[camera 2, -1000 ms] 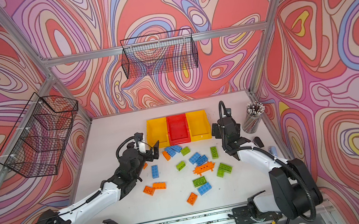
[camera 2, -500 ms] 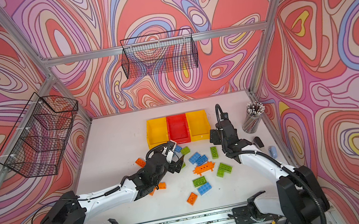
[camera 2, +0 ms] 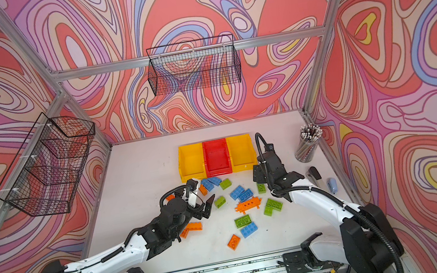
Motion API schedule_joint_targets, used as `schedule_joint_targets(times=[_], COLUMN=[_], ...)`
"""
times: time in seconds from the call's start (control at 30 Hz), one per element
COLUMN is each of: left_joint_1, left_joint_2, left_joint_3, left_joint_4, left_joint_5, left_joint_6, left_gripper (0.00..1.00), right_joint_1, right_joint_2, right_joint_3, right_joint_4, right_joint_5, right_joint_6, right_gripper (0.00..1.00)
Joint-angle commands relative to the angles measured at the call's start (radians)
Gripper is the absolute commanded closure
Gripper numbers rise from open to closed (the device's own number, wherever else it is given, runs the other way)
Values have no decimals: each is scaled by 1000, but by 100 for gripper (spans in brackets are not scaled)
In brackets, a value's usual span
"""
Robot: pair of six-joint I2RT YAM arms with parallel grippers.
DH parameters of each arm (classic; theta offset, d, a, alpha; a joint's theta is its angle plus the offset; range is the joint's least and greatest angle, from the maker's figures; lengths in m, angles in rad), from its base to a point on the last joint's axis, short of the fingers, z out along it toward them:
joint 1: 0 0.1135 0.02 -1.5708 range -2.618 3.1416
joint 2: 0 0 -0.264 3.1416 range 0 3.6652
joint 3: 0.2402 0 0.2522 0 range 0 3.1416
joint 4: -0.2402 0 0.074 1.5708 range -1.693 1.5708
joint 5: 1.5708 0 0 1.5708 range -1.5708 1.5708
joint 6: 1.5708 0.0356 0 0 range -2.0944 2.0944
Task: Sort the legos into containers by color
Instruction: Pick up the lego from the middle-right of the table.
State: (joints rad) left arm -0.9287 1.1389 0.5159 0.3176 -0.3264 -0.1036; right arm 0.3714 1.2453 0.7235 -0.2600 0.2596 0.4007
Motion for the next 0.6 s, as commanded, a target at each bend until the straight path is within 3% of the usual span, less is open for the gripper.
schedule_joint_targets(times=[0.0,0.57], left_joint_1=[2,2], left_joint_2=[-34,-125], left_joint_3=[-41,-106], left_joint_4=[-45,-87], left_joint_5=[-12,-28], left_joint_6=[-37,-88], left_gripper=[0,0], right_joint_1=[8,8], right_joint_2=[45,292], right_joint_3=[-17,15], right_joint_4=[-7,47], right_joint_5=[-17,-22], right_joint_6=[63,96], right_gripper=[22,36])
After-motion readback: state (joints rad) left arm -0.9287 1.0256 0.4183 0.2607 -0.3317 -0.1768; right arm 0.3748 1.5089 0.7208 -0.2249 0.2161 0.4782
